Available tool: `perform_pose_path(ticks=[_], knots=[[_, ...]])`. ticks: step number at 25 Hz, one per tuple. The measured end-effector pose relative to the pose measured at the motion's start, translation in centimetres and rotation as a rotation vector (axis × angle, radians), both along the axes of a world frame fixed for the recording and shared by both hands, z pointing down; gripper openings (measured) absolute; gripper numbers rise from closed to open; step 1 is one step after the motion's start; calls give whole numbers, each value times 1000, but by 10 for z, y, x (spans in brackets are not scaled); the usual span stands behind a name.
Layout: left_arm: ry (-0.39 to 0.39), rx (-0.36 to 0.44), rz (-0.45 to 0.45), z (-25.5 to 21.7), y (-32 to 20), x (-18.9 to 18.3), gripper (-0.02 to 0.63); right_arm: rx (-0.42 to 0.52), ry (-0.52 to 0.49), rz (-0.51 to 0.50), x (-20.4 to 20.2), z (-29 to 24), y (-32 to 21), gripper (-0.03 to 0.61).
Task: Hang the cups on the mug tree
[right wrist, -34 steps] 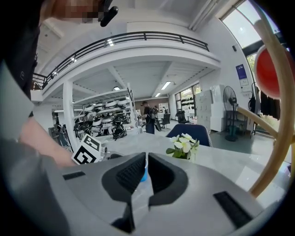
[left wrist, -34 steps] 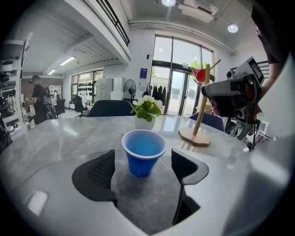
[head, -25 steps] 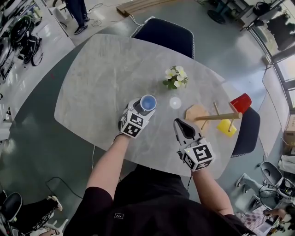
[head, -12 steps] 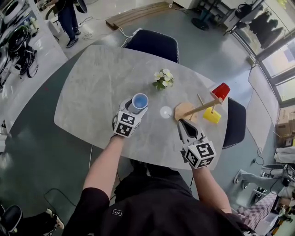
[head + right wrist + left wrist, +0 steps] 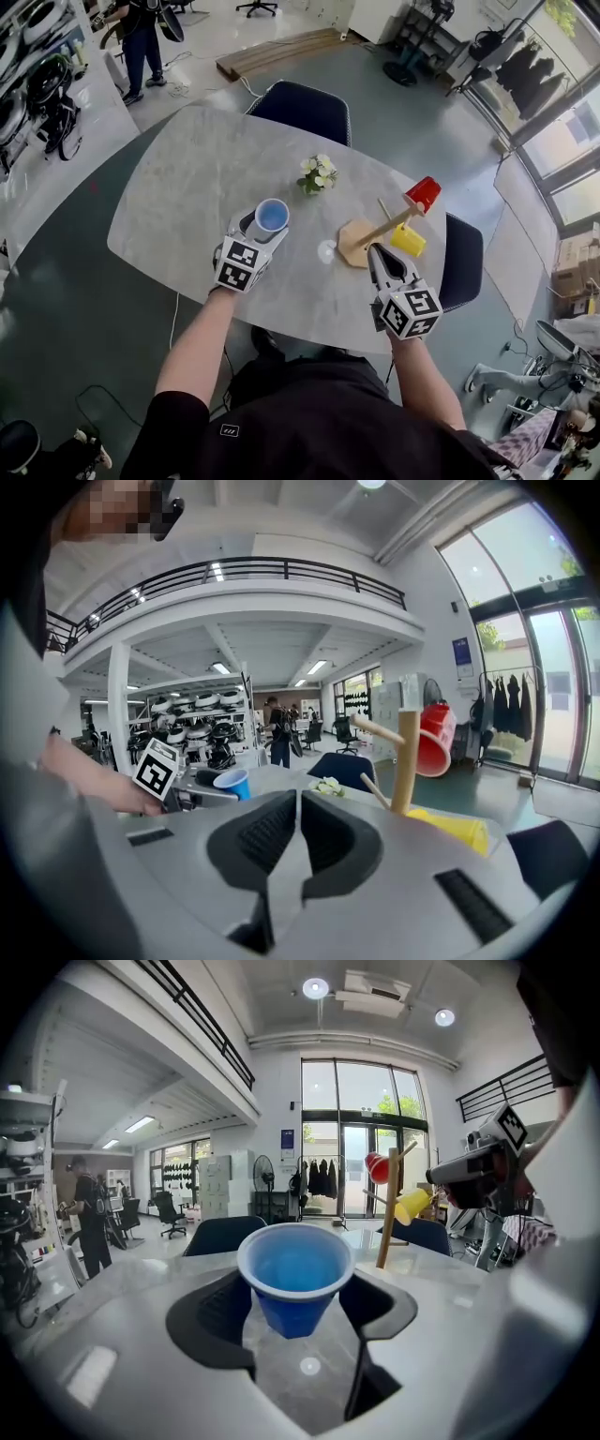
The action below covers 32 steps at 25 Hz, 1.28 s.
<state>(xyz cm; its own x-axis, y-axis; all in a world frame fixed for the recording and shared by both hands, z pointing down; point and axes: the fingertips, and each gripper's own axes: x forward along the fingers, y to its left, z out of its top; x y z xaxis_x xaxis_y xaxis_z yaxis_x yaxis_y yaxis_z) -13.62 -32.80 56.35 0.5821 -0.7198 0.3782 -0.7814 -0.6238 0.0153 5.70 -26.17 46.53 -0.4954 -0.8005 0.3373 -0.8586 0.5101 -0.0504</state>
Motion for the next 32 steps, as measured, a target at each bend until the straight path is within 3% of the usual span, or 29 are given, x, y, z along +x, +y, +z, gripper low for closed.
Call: perform_pose_path(ticks=[8,20,26,32], knots=[[-48,-30,-80,-6,40,50,299,44,-30,-147,33,-8,16,26],[-129,-81,-229,-19,96,145,299,39,-73,-242,135,-4,50,26],[-258,-143,-203,1,116,175,299,31,-92,-259,158,-3,53,26],[-269,-169,-157,13,109,188,299,28,-110,-247,158,0,41,26]])
